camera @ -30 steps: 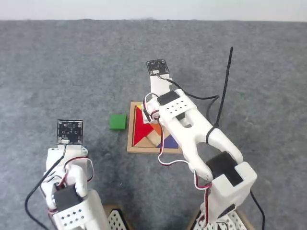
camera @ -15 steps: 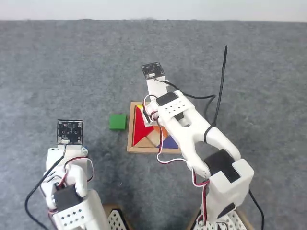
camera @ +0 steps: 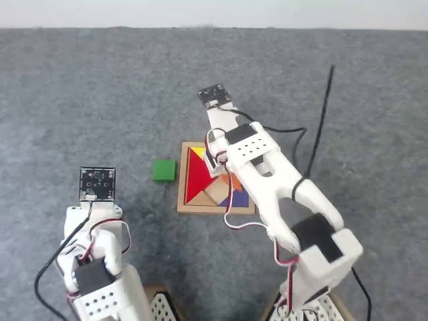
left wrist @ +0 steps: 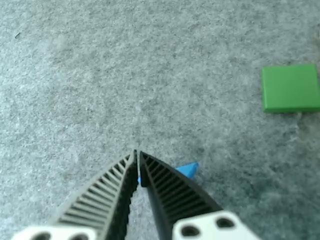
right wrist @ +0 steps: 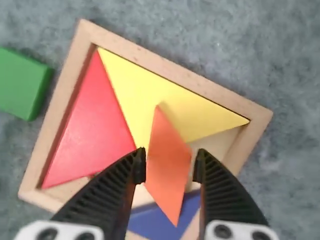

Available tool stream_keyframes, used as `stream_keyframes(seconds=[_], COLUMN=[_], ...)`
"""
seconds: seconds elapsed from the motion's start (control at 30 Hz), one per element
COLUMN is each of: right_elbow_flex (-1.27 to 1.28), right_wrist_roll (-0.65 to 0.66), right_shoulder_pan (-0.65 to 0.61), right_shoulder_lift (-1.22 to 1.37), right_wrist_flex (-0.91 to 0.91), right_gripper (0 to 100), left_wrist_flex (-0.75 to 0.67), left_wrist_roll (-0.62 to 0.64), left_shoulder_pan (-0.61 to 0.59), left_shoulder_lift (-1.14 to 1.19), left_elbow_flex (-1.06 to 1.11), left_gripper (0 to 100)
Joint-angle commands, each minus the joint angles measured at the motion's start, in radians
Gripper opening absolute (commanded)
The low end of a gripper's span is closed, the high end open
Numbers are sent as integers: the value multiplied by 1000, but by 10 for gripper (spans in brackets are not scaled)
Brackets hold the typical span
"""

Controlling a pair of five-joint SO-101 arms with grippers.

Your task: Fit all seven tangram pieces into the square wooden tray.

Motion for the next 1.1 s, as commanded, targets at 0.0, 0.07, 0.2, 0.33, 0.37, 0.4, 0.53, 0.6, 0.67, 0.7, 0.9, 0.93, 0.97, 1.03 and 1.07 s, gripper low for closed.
stream_keyframes(seconds=[0.0,0.07,0.2,0.33,0.37,0.4,0.53,0.6,0.67,0.7,0.9,0.93,0.97,1.03,1.07], right_elbow_flex=[3,25,121,321,402,477,707,784,836,850,859,859,859,861,868], right_wrist_roll=[155,213,348,448,493,539,641,710,775,790,881,896,913,937,947], right_shoulder_pan=[-22,-30,-67,-117,-117,-117,-99,-65,-39,-33,-16,-8,-1,13,18], right_shoulder_lift=[-128,-154,-206,-292,-323,-358,-504,-553,-565,-558,-450,-430,-412,-377,-366], right_wrist_flex=[44,44,42,-91,-182,-260,-498,-591,-668,-697,-823,-845,-863,-880,-883], right_gripper=[199,199,199,200,201,201,202,202,199,199,199,199,199,199,199], left_wrist_flex=[3,3,3,3,3,3,3,3,3,3,3,3,3,3,3], left_wrist_roll=[-8,-8,-8,-8,-8,-8,-8,-8,-8,-8,-8,-8,-8,-8,-8], left_shoulder_pan=[-2,-2,-2,-2,-2,-2,-2,-2,-2,-2,-2,-2,-2,-2,-2], left_shoulder_lift=[-18,-18,-18,-18,-18,-18,-18,-18,-18,-18,-18,-18,-18,-18,-18], left_elbow_flex=[-2,-2,-2,-4,-4,-4,-4,-4,-4,-4,-4,-4,-4,-4,-4], left_gripper=[16,16,16,16,16,16,16,16,16,16,16,16,16,16,16])
